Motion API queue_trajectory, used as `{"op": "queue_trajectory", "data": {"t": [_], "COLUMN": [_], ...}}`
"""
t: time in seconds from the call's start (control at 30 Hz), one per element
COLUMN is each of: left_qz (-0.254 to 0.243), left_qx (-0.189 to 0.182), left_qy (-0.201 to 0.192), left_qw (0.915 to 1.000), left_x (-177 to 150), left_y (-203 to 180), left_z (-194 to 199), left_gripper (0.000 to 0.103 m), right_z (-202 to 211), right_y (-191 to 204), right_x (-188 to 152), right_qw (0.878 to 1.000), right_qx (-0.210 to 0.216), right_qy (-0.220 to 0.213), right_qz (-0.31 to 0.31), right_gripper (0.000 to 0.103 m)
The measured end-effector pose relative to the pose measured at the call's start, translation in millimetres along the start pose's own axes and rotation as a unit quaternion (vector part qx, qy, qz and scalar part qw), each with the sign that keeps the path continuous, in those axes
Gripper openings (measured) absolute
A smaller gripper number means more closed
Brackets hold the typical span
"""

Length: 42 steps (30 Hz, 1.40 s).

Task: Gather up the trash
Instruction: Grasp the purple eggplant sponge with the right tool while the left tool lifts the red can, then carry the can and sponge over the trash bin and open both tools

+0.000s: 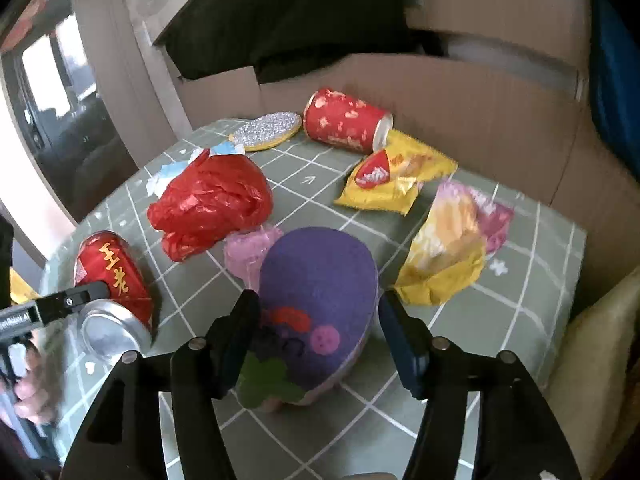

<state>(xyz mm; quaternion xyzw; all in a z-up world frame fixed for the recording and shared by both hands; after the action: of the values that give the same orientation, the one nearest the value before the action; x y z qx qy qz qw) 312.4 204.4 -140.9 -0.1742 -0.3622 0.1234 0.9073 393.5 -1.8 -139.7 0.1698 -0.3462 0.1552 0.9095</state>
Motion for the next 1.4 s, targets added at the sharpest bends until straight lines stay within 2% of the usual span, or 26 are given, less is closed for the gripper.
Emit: {"op": "queue_trajectory", "data": {"t": [0.1, 0.23, 0.4, 0.57, 0.6, 0.67, 0.7, 0.77, 0.8, 1.03, 1.13, 1.4], "left_qz": [-0.035, -0.069, -0.072, -0.063, -0.063, -0.064, -0.068, -0.077, -0.078, -0.094, -0.106, -0.141], "left_qx": [0.021, 0.054, 0.072, 0.073, 0.072, 0.070, 0.069, 0.069, 0.067, 0.052, 0.050, 0.046], "left_qy": [-0.036, -0.058, -0.058, -0.053, -0.053, -0.055, -0.058, -0.064, -0.066, -0.077, -0.082, -0.116], "left_qw": [0.9985, 0.9945, 0.9931, 0.9940, 0.9940, 0.9940, 0.9936, 0.9926, 0.9925, 0.9912, 0.9897, 0.9821], "left_x": [5, 8, 5, 1, 0, 0, 0, 1, 2, 1, 1, 12], "left_y": [-10, -18, -13, -7, -7, -8, -10, -14, -16, -39, -49, -83], "left_z": [13, 21, 18, 15, 16, 17, 19, 22, 22, 31, 37, 61], "left_gripper": [0.048, 0.048, 0.048, 0.048, 0.048, 0.048, 0.048, 0.048, 0.048, 0.048, 0.048, 0.048], "right_z": [-1, -7, -4, -11, -14, -9, -4, 10, 15, 51, 60, 101], "right_y": [-13, -15, 8, 29, 30, 30, 29, 27, 27, 26, 28, 25], "right_x": [-3, -7, -3, -6, -7, -6, -5, -1, 1, 9, 7, 10], "right_qw": [0.999, 0.997, 1.000, 0.997, 0.996, 0.996, 0.996, 0.997, 0.997, 0.997, 0.995, 0.991], "right_qx": [0.018, 0.049, 0.010, -0.030, -0.039, -0.044, -0.043, -0.031, -0.028, -0.010, -0.028, -0.044], "right_qy": [0.003, 0.017, 0.009, 0.023, 0.029, 0.018, 0.008, -0.010, -0.014, -0.035, -0.047, -0.084], "right_qz": [-0.037, -0.063, 0.005, 0.074, 0.080, 0.082, 0.081, 0.075, 0.074, 0.075, 0.089, 0.092], "right_gripper": [0.065, 0.065, 0.066, 0.065, 0.063, 0.050, 0.042, 0.037, 0.030, 0.028, 0.028, 0.028]}}
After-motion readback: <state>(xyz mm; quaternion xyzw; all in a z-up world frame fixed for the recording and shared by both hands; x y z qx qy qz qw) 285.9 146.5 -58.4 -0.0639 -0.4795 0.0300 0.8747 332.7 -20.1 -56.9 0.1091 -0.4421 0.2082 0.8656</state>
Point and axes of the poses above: each gripper's, at about its wrist camera, not at the fingertips, and z roughly against the way its jaws point, y to its left, x to its top, the point moved 6 cm from there along -z, roughly the way its jaws point, and after that the axes turned 1 degree about -y, right-handed, at the moved point
